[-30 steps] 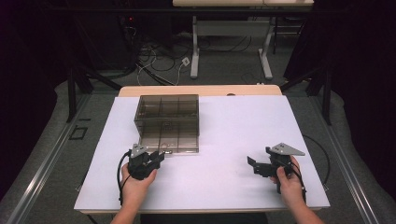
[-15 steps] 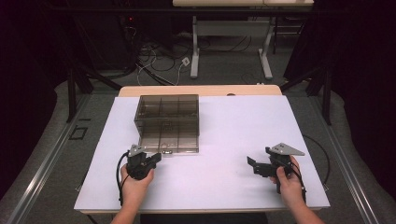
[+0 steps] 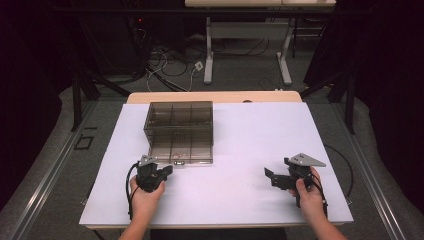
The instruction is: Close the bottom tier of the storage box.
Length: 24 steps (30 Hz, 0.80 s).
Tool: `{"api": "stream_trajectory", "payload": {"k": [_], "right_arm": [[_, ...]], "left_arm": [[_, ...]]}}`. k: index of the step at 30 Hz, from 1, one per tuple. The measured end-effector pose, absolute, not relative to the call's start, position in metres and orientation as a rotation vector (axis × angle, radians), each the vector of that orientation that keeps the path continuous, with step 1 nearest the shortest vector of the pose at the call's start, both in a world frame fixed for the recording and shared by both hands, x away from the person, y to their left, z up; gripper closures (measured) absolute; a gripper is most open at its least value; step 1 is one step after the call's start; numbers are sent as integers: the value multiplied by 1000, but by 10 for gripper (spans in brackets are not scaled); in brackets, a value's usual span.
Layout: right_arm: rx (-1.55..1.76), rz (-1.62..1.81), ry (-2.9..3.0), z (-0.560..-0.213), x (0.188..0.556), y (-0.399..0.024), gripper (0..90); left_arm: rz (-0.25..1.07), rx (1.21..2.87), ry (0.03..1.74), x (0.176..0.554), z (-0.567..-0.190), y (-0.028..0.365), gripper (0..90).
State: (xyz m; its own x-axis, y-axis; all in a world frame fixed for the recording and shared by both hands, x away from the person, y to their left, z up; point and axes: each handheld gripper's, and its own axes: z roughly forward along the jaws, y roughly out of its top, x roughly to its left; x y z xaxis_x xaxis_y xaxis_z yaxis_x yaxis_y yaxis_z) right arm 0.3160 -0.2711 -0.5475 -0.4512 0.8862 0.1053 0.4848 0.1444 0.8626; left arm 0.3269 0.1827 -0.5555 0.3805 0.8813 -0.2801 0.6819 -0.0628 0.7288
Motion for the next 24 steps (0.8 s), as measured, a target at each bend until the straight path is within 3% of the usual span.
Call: {"api": "stream_trajectory", "payload": {"k": [24], "right_arm": [[1304,1238,2003,-548,317,-272,111]], "left_arm": [[291,1819,1399,341,-566,182,900]]}}
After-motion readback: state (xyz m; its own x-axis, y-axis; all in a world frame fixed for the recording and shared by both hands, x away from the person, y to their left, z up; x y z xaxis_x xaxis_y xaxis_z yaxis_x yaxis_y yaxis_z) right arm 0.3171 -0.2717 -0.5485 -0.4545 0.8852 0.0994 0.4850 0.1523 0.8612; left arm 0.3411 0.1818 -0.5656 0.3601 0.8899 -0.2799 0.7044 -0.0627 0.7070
